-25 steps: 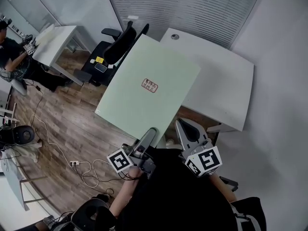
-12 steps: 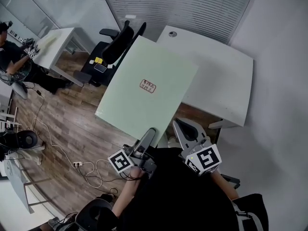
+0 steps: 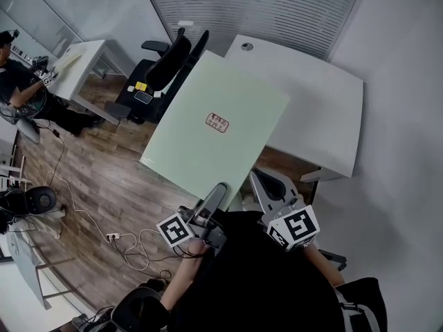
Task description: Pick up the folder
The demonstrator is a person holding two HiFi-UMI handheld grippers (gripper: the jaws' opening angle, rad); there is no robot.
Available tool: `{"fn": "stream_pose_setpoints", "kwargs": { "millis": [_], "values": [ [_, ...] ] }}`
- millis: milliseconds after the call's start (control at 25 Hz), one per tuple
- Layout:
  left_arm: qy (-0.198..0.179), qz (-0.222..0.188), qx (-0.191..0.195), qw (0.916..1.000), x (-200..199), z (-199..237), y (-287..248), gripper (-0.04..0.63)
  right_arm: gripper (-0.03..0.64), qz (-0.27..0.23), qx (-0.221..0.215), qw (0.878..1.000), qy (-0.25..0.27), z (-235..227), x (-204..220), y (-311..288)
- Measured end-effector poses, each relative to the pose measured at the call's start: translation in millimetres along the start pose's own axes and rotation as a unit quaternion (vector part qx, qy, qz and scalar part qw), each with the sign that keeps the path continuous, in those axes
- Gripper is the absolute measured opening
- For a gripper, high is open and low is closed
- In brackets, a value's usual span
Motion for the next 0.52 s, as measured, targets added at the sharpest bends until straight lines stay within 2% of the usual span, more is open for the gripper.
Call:
{"fn": "stream_pose_setpoints", "kwargs": {
  "millis": [520],
  "values": [
    [0.012,-0.020,-0.005,0.9997,0,8,2,0.279,-0.003,0.011,-0.020,1.000,0.001,-3,2,-11]
  ]
}}
Point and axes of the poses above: the fingertips, and each gripper's own axes: y backward along the fingers, z to its left, x out of its underside, the point moved 8 cm from there along y, backward along the fingers, and after that the axes turned 6 degrees about z, right-handed, at the moved point
